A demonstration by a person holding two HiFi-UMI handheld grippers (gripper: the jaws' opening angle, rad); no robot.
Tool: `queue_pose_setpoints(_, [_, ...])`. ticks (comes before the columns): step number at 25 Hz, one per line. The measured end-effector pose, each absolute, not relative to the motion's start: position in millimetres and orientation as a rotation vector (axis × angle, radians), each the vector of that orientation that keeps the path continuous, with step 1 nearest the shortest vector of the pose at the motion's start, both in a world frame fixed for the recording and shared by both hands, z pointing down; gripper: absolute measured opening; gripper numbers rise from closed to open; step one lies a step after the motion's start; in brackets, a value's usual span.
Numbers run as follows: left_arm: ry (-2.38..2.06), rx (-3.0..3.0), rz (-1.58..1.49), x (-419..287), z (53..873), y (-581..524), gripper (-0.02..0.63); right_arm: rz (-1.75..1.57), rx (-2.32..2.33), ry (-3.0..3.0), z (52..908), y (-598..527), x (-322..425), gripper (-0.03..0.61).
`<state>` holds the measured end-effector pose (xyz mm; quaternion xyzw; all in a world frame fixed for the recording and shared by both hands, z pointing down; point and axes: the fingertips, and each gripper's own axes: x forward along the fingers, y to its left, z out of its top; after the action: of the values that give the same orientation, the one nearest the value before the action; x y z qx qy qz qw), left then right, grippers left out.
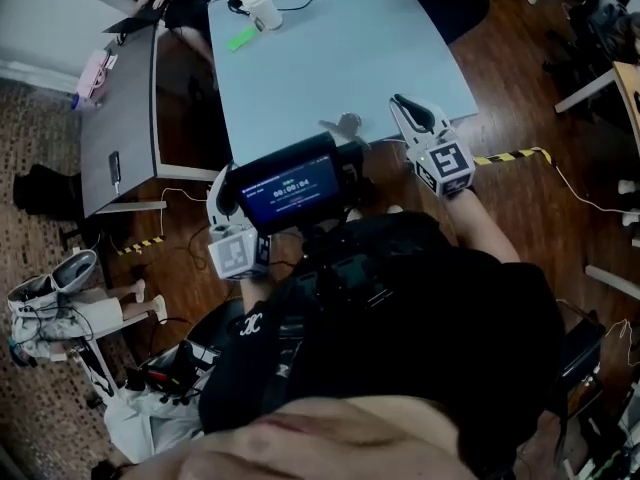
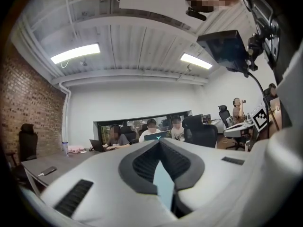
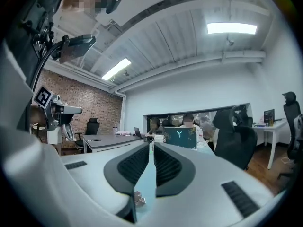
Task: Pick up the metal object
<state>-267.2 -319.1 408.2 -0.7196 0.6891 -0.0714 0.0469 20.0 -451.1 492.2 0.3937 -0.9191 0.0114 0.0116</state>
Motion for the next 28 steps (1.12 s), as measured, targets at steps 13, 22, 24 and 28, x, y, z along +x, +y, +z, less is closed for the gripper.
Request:
queue_pose_setpoints(13, [2.166,-2.111,-0.282,-308,415,-327,0.009,0.228,0.936,-2.737,626,-512,-78,0.159])
queue_pose_setpoints(22, [2.206,-2.055,-0.281,-303,421,-316,0.009,0.446,0.832,-2.57,714,-520,-86,0.219])
queue_pose_setpoints(24, [2.228,-2.04,-0.283,-305,423,-311,0.009,0.509,0.798,-2.527,733,-518,-88,0.221])
queue_pose_setpoints(28, [2.257,-2.009,-0.287,-306,424,-301,0.009,0.588,0.723,-2.462,757,-510,-90,0.225])
